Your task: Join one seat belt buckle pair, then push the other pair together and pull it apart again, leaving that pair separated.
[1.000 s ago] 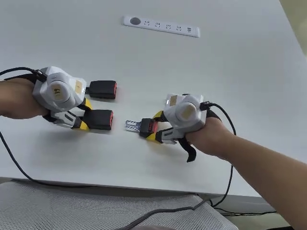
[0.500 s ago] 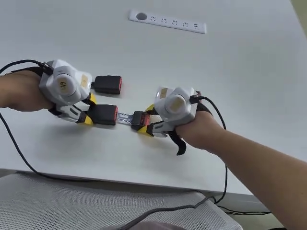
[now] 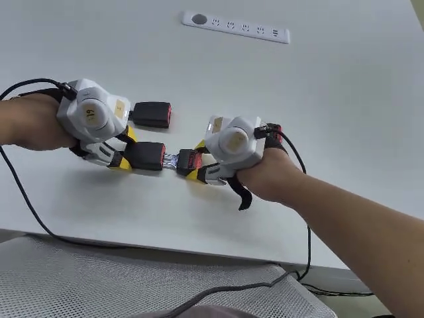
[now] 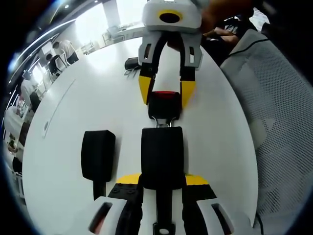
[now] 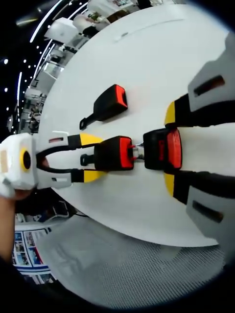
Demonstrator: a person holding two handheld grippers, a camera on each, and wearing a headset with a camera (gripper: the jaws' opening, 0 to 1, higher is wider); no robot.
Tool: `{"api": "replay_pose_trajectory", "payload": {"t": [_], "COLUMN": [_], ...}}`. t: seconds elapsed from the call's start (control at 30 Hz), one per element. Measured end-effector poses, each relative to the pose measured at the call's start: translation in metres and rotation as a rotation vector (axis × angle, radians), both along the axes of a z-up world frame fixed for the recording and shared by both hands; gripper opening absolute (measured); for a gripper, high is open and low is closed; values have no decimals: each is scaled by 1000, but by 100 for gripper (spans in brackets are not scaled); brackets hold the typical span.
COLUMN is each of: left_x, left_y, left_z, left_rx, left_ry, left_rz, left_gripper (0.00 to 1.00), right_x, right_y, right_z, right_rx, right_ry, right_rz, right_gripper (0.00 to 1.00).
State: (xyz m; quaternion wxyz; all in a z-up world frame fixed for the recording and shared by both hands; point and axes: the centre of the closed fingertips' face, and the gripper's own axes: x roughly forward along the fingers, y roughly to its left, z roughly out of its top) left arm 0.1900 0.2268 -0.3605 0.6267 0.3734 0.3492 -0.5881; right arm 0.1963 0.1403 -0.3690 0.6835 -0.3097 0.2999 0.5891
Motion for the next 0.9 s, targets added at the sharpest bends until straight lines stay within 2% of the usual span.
{"api": "replay_pose_trajectory", "payload": {"t": [0.13,0.3,0.47,0.9], "left_x": [4,8,11,8], "left_y": [2,4,4,5], "left_z": [-4,-8,-11,-13], "left_rx": [-3,-29,-24,-24], "left_ry": [10,15,14,20], "left_rz": [1,-3,-13,-14], "left_gripper": [31,30,30,30], "right_x": [1,1,2,3], "right_y": [-1,2,6,7], "right_z": [0,0,0,-1], "right_rx": [9,20,21,20], "right_ry": [8,16,25,60], "right_rz": [21,21,25,23], "right_gripper": [33,33,32,31]}}
